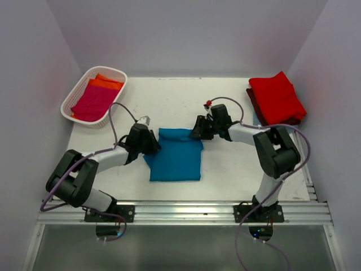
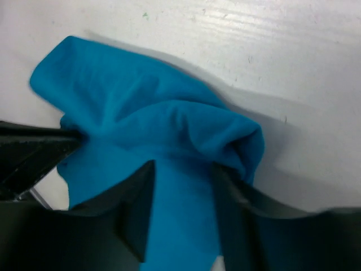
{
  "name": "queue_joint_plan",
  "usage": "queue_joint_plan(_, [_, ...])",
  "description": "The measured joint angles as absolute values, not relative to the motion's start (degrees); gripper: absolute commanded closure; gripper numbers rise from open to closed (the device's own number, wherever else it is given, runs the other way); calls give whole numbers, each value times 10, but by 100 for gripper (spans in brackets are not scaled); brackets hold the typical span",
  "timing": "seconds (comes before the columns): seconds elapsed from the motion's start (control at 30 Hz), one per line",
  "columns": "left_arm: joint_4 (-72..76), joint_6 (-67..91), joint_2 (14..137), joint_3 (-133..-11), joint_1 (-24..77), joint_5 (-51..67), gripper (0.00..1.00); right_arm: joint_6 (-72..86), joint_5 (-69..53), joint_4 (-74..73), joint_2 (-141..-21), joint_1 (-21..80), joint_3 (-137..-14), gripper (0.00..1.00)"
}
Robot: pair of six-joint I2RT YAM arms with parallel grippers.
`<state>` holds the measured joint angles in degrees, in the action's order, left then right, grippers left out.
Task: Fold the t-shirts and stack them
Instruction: Smooth out wrinkles on the folded tshirt
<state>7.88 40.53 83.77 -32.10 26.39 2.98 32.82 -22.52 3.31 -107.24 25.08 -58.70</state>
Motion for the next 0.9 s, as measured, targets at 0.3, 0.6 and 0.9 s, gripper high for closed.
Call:
queue_joint_plan(0.3, [30,351,879,-484,264,89,76,314,-214,19,-874,247,-501,34])
queue_joint_plan(0.6, [61,342,948,-546,290,195,94,320,-169,-21,-850,247,-404,31])
queue_joint_plan(0.9, [192,349,1037,-488,276,267,100,335,-160,-21,-850,247,-382,30])
